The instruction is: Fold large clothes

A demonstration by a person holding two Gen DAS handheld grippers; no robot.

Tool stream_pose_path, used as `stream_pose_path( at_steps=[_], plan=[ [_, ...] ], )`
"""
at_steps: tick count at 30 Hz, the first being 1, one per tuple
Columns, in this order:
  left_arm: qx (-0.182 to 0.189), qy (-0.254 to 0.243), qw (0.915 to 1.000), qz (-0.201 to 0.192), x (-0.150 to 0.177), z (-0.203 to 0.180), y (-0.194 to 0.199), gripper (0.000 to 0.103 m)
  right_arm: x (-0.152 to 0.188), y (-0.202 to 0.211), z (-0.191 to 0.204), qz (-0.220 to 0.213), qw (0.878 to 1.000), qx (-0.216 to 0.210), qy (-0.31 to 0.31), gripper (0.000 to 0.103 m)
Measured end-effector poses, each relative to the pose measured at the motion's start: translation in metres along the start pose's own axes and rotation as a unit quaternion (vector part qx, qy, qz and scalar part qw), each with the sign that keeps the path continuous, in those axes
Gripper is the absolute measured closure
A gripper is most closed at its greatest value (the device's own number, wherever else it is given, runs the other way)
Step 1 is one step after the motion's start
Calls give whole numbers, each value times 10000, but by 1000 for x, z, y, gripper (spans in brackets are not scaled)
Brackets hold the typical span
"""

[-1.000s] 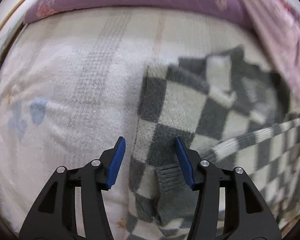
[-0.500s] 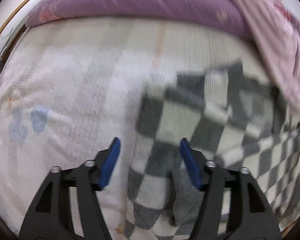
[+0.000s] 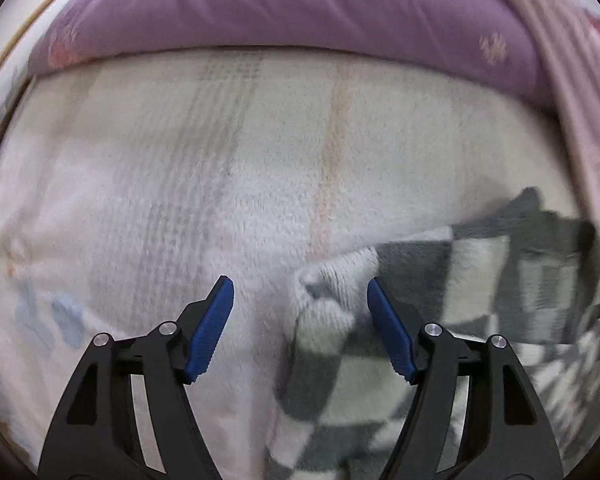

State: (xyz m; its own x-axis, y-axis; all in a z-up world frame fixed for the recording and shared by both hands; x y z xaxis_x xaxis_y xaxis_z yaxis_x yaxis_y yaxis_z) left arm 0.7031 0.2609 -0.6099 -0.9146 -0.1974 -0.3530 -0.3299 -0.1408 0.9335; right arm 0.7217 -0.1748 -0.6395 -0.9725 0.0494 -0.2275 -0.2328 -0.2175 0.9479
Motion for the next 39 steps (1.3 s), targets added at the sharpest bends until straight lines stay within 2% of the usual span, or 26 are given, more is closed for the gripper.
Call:
stream_pose_path(
  at_steps=[2,3,5,6,8,10,16,19,20,22,25,29,30,32,35,39],
  plan=[
    [-77,-203,9996,180,2,-7,-8,38,-1,-9,10,-38,9998,88,167,45],
    [-70,-286,9994,192,2,-11,-11,50,3,-9,13,-84,9997,124,215,50],
    [99,-270,9995,161,3,-17,-9,70,6,-8,17,-161,9995,56,270,72],
    [-22,-322,9995,62,3,-20,-3,78,10,-6,18,-187,9993,51,314,76],
    [-109,-443,9989,-97,6,-22,6,81,12,1,27,-312,9980,130,533,84],
    [-93,-435,9986,-300,10,-20,24,82,17,12,37,-497,9964,163,662,85],
    [255,-175,9949,-960,27,-8,105,83,40,73,59,-1124,9907,-64,760,86],
    [405,-68,9914,-1243,42,-3,148,83,59,108,54,-1432,9863,-221,790,86],
    [415,-58,9907,-1296,43,-13,156,84,67,122,55,-1541,9848,-286,755,86],
    [452,-99,9883,-1456,54,-13,186,84,77,150,30,-1647,9831,-394,700,86],
    [537,-33,9866,-1540,86,-6,222,85,107,199,11,-1790,9802,-492,694,87],
    [686,227,9859,-1510,138,17,261,85,164,257,2,-1818,9796,-576,632,88],
    [689,244,9865,-1463,159,22,273,85,184,269,-3,-1785,9802,-618,585,88],
    [697,338,9877,-1361,189,31,284,85,213,282,-10,-1715,9818,-619,531,89],
    [679,501,9908,-1059,246,43,293,85,275,295,-22,-1423,9872,-476,531,89],
    [569,628,9953,-475,334,50,280,85,345,278,-40,-859,9951,-257,416,91]
  ],
)
Point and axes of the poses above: each gripper's, at about its wrist camera, not at the fingertips, and y roughly against the way its jaws point, z to its left, x to its underside, the point moved 2 cm from there along -y, roughly the way its jaws point, and after that the axes turned 10 degrees about -z, right-handed, at the moved point
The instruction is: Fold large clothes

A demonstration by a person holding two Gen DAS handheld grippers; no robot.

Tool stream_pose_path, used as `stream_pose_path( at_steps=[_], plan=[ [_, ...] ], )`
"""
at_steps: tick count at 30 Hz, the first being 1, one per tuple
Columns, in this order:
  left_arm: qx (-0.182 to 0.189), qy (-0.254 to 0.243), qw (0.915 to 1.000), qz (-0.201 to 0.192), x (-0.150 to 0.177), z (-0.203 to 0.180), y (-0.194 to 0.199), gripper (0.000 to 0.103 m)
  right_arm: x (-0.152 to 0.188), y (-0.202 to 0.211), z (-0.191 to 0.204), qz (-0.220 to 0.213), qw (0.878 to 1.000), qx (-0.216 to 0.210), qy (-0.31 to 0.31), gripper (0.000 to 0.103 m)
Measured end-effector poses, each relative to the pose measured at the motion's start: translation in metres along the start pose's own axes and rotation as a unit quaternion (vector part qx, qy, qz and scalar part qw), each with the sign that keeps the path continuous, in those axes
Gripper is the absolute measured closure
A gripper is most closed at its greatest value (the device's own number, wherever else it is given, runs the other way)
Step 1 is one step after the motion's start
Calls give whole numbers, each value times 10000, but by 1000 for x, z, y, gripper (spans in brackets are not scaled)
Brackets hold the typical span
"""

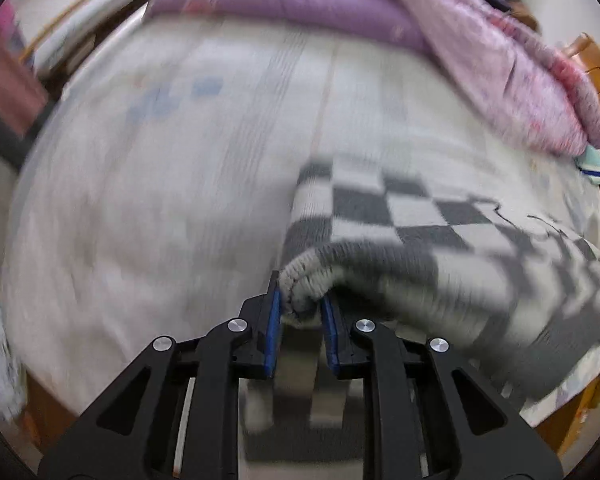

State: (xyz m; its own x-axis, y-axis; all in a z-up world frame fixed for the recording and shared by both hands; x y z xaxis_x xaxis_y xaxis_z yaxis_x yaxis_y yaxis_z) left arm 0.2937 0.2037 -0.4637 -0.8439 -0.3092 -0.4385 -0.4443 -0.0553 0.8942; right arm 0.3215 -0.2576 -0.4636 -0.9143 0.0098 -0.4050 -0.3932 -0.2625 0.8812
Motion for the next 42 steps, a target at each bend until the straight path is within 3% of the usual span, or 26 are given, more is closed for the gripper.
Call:
stream_pose_path(
  at_steps=[3,5,7,9,11,13,15,17,18,20,22,25,29,33,36,38,42],
  plan=[
    [-83,71,9988,484,59,7,-21,84,59,-26,-11,573,9982,202,-29,92],
    [-228,-37,9970,741,89,5,-33,84,89,-42,-17,812,9959,406,-64,103],
    [-354,-56,9943,1004,112,5,-45,84,114,-55,-35,1134,9908,541,-500,103],
    [-502,278,9909,1219,123,16,-50,84,123,-52,-44,1095,9899,555,-713,103],
    [-402,678,9890,1255,128,28,-46,84,121,-44,-48,1029,9898,556,-816,98],
    [-211,959,9884,1160,125,36,-35,74,107,-33,-53,772,9905,457,-1045,97],
    [-179,1109,9897,882,116,38,-22,45,90,-28,-59,542,9888,336,-1347,83],
    [-18,1428,9876,657,108,39,-15,41,75,-28,-63,361,9859,158,-1628,54],
    [147,1713,9830,641,104,40,-16,34,66,-29,-66,240,9833,54,-1803,51],
    [330,2041,9758,712,101,37,-23,32,56,-42,-69,335,9742,-407,-2195,42],
    [331,2097,9728,928,97,29,-38,32,51,-58,-69,401,9696,-511,-2358,42],
    [261,2090,9682,1349,105,20,-67,32,47,-85,-71,581,9720,-286,-2257,42],
    [271,2064,9658,1546,105,11,-92,33,51,-118,-76,903,9662,-541,-2355,42],
    [345,2241,9587,1715,105,11,-105,58,58,-130,-94,1228,9387,-1137,-3014,42],
    [510,2449,9535,1684,106,19,-102,70,59,-120,-104,1111,9342,-1283,-3139,40],
    [570,2423,9549,1617,105,20,-97,74,60,-116,-106,1045,9367,-1383,-3042,31],
    [635,2347,9572,1569,101,23,-91,77,66,-133,-105,1230,9311,-1457,-3111,31]
  ],
)
Point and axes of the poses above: each gripper's, at about its wrist camera, not at the fingertips, and y roughly against the way its jaws point, z to its left, x to its underside, the point moved 2 cm from there along -y, roughly the way its jaws point, and after that the axes turned 10 degrees about -z, right-handed, at the moved point
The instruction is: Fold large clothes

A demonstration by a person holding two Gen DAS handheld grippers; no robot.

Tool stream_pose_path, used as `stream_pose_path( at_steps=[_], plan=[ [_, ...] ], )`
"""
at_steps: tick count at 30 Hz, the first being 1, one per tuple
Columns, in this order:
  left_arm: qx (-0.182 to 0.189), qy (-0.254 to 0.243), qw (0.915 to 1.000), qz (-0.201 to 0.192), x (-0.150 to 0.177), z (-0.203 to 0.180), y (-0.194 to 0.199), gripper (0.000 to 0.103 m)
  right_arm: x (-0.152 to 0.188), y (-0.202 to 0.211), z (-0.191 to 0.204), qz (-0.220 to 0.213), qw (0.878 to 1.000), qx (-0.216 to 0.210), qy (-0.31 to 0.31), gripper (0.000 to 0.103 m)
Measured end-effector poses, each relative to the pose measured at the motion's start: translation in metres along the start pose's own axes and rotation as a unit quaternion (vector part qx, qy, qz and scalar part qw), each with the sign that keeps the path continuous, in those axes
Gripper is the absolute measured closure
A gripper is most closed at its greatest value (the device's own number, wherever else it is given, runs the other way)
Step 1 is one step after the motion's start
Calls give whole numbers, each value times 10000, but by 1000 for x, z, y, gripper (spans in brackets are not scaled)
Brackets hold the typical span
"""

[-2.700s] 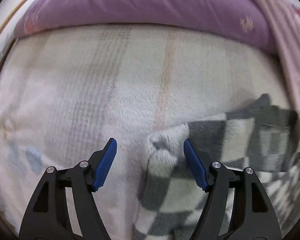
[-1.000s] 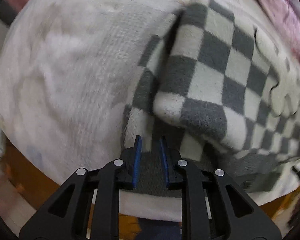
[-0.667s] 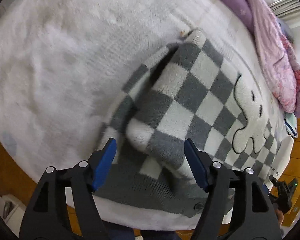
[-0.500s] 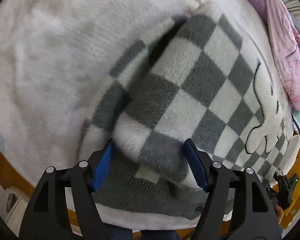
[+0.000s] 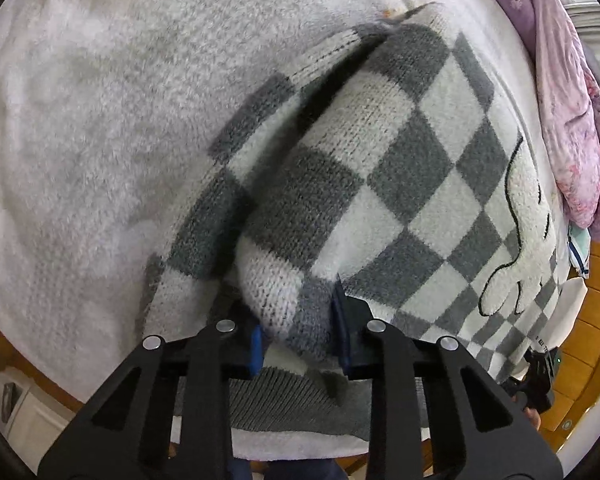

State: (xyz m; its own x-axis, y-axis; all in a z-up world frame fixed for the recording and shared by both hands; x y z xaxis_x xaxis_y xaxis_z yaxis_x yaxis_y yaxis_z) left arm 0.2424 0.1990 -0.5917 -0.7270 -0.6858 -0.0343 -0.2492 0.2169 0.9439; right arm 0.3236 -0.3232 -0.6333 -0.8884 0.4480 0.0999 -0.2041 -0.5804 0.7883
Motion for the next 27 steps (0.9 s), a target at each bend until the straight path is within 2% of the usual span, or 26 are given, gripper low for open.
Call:
stream_pose_path(
  at_steps=[1,2,4,5,6,9,12,14,18,21,26,27],
  plan=[
    [2,9,10000,11,0,0,0,77,2,-1,1,22,10000,-75,-58,46],
    [-6,7,10000,11,0,2,3,78,2,-1,3,4,10000,20,-18,61],
    [1,0,10000,-12,-4,0,9,79,13,12,16,-116,9981,357,491,82],
    [15,-12,10000,-27,-6,-2,14,80,18,18,25,-202,9967,478,631,85],
    [66,-49,9999,-59,-6,-5,23,81,22,34,32,-356,9943,579,819,86],
    [242,-240,9993,-169,-4,-4,47,81,36,79,40,-646,9926,447,923,87],
    [189,-385,9989,-180,0,1,62,82,56,101,34,-664,9924,500,908,87],
    [96,-437,9989,-128,4,8,64,82,64,93,31,-591,9927,609,854,87],
    [-174,-349,9992,58,19,34,40,82,84,58,-6,-279,9909,1066,772,87],
    [-399,-390,9982,205,25,40,22,82,85,35,-22,-287,9870,1380,773,87],
    [-599,-421,9970,265,26,35,0,80,77,19,-9,-322,9750,1902,1106,81],
    [-632,-459,9966,256,24,32,0,76,75,22,-2,-319,9703,2050,1246,79]
  ],
)
Point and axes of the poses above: each gripper's, at about its wrist camera, not at the fingertips, and y roughly against the way its jaws point, z to its left, x to its underside, the point moved 2 cm from there along -y, roughly the way its jaws point, and after that the axes turned 10 degrees about -z, right-handed, at the moved point
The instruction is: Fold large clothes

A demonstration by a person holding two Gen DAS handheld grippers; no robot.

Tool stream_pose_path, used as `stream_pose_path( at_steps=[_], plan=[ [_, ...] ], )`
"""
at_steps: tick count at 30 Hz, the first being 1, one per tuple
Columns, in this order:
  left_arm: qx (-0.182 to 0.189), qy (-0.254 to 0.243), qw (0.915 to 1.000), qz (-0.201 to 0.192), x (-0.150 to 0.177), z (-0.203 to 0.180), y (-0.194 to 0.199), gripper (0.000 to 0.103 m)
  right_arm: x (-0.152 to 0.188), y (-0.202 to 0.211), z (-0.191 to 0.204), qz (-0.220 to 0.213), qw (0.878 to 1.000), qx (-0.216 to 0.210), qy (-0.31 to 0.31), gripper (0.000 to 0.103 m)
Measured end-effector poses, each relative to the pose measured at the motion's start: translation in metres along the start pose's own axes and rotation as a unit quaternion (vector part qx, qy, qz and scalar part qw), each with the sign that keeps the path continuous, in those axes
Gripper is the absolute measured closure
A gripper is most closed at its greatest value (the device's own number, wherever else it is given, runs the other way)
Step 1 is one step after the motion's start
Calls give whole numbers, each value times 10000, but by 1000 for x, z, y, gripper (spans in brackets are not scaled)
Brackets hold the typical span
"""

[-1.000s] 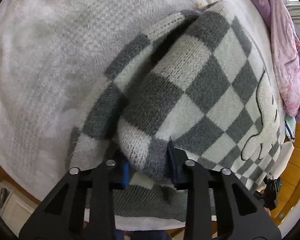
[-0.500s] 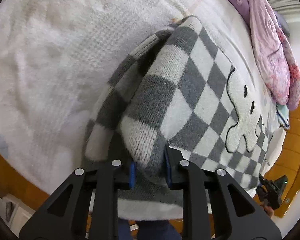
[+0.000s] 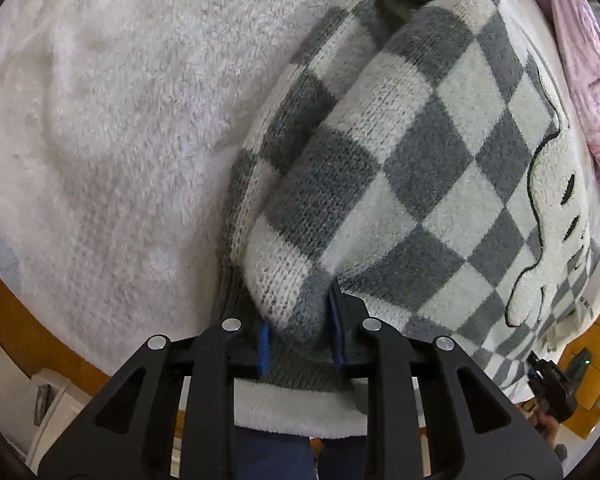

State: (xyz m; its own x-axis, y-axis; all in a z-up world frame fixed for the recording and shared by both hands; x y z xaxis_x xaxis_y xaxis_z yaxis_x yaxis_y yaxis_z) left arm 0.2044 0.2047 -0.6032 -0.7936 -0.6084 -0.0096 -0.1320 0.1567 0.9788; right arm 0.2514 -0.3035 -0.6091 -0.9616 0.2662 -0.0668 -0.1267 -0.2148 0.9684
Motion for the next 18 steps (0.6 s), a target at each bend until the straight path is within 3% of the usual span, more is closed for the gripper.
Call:
stream_pose_path(
  at_steps=[2,4,6,9,10,11,13,14,16,18],
  plan=[
    [111,-43,9999,11,-4,-9,5,73,-7,13,5,-35,9994,315,100,65],
    [245,-153,9996,-54,-8,-20,19,60,-15,33,8,-290,9987,396,123,54],
    [352,-249,9990,-134,-11,-23,34,47,-29,56,17,-561,9965,521,342,52],
    [323,-259,9985,-365,-21,-23,52,46,-52,74,44,-908,9932,199,704,52],
    [337,-246,9975,-578,-28,-26,60,46,-60,76,54,-978,9917,115,825,54],
    [344,-236,9967,-690,-27,-20,67,46,-68,80,54,-1078,9898,138,917,64],
    [399,-218,9946,-937,-40,-25,78,46,-87,81,84,-1378,9833,161,1177,68],
    [465,-252,9933,-1026,-48,-33,81,46,-93,76,100,-1430,9808,3,1323,78],
    [485,-426,9918,-1106,-64,-50,80,46,-101,62,119,-1260,9799,-121,1545,96],
    [414,-552,9915,-1101,-73,-66,69,46,-102,45,135,-1038,9769,-77,1867,102]
  ],
)
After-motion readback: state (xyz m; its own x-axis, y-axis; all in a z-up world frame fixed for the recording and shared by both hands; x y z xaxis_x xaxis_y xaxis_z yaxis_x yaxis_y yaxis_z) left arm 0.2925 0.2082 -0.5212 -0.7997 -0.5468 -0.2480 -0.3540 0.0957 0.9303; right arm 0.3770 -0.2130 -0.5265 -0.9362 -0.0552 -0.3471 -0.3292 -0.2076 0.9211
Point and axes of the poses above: each gripper's, at about its wrist camera, not at the fingertips, and y roughly against the way its jaws point, z to its left, x to its underside, the point moved 2 cm from there along -y, roughly the way its jaws point, and after that the axes turned 10 degrees about -z, right-handed, at the moved point
